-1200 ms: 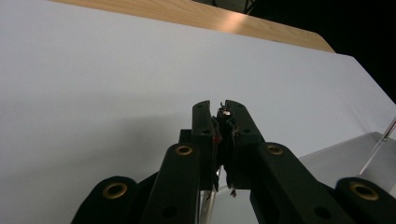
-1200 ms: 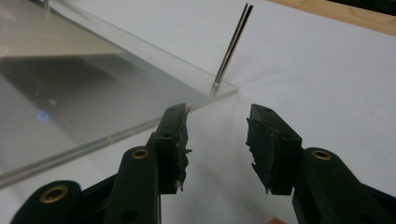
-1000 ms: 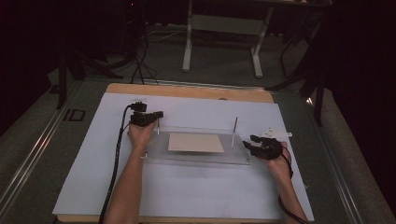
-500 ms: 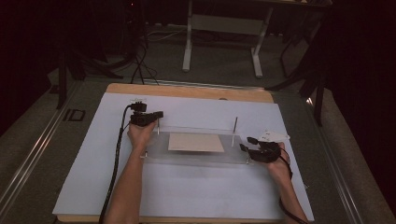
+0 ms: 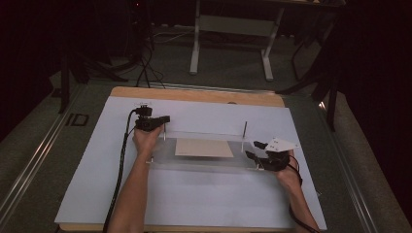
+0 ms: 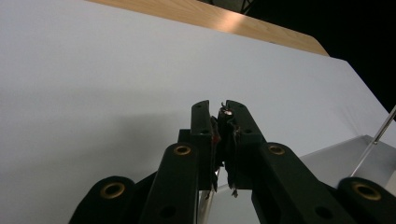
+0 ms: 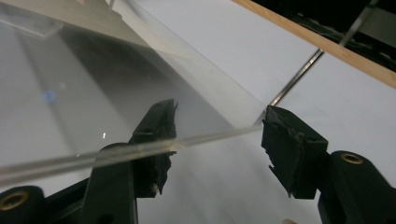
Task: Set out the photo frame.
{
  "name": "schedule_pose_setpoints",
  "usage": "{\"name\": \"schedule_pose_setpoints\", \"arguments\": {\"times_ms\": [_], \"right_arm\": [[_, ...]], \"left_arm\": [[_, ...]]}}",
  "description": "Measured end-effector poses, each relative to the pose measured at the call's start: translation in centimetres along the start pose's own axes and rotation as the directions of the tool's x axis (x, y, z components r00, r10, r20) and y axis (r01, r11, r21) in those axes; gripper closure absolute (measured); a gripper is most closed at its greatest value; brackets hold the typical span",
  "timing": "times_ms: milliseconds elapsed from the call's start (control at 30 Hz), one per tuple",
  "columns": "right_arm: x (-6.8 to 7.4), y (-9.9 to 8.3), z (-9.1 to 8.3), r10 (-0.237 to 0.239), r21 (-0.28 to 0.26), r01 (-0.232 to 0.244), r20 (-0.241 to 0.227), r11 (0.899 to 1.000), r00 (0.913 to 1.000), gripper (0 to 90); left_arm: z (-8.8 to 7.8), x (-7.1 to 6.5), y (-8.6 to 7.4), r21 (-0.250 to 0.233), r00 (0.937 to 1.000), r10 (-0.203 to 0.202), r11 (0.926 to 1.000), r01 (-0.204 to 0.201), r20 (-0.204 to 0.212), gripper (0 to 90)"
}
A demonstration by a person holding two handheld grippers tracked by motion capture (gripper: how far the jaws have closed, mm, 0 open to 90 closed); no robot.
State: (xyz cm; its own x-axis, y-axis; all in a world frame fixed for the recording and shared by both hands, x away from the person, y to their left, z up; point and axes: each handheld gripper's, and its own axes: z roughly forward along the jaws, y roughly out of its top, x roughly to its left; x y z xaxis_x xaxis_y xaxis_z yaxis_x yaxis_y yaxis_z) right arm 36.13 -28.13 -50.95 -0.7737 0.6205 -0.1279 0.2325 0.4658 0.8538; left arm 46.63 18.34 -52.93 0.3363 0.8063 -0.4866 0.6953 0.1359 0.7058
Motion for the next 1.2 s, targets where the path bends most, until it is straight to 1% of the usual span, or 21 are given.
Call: {"name": "schedule_pose_setpoints", "arguments": {"times_ms": [133, 267, 333, 433, 500, 600, 733, 800, 967, 1067, 1200], "right_arm": [[0.2, 0.1, 0.0, -0.012, -0.015, 0.011, -0.008, 1.0, 0.9999, 41.4], [0.4, 0.4, 0.0, -0.024, -0.041, 0.022, -0.031, 0.999, 0.9992, 41.5], [0.4, 0.5, 0.1, -0.017, -0.054, 0.015, -0.045, 0.998, 0.9988, 42.9], [0.4, 0.6, 0.1, -0.013, -0.061, 0.01, -0.051, 0.998, 0.9986, 44.0], [0.5, 0.6, 0.1, -0.011, -0.063, 0.008, -0.054, 0.998, 0.9985, 44.6], [0.5, 0.7, 0.0, -0.002, -0.067, -0.001, -0.054, 0.998, 0.9986, 44.8], [0.4, 0.7, 0.0, 0.003, -0.065, -0.007, -0.055, 0.998, 0.9985, 44.7], [0.4, 0.8, 0.0, 0.007, -0.064, -0.011, -0.057, 0.998, 0.9984, 44.8], [0.4, 0.9, 0.0, 0.018, -0.062, -0.021, -0.056, 0.998, 0.9983, 44.7], [0.3, 0.9, 0.0, 0.02, -0.061, -0.024, -0.057, 0.998, 0.9982, 44.7], [0.3, 1.0, 0.0, 0.03, -0.06, -0.034, -0.059, 0.998, 0.9978, 44.7]], "left_arm": [[0.0, 0.0, 0.0, -0.001, 1.0, 0.003, 1.0, -0.003, 0.003, 82.8], [0.0, 0.0, 0.0, 0.001, 1.0, 0.003, 1.0, -0.003, 0.0, 82.7], [0.0, -0.1, 0.0, 0.002, 1.0, 0.005, 1.0, -0.005, -0.001, 82.7], [0.0, -0.1, 0.0, 0.002, 1.0, 0.007, 1.0, -0.007, -0.003, 82.3], [0.0, 0.0, 0.0, 0.0, 1.0, 0.001, 1.0, -0.001, 0.003, 82.0], [-0.1, 0.1, 0.0, 0.002, 1.0, 0.001, 1.0, -0.001, 0.004, 77.7], [-0.5, 0.1, 0.1, 0.001, 0.9995, 0.03, 0.9995, -0.03, 0.005, 72.2], [-0.8, 0.0, 0.2, -0.002, 0.9987, 0.05, 0.9987, -0.05, 0.003, 71.0], [-1.8, -0.5, 0.4, -0.014, 0.9946, 0.104, 0.9945, -0.104, -0.001, 66.7], [-2.4, -0.6, 0.3, -0.041, 0.9926, 0.12, 0.992, -0.119, 0.017, 64.5], [-3.1, -0.5, 0.0, -0.052, 0.9903, 0.137, 0.9894, -0.136, 0.024, 63.3]]}}
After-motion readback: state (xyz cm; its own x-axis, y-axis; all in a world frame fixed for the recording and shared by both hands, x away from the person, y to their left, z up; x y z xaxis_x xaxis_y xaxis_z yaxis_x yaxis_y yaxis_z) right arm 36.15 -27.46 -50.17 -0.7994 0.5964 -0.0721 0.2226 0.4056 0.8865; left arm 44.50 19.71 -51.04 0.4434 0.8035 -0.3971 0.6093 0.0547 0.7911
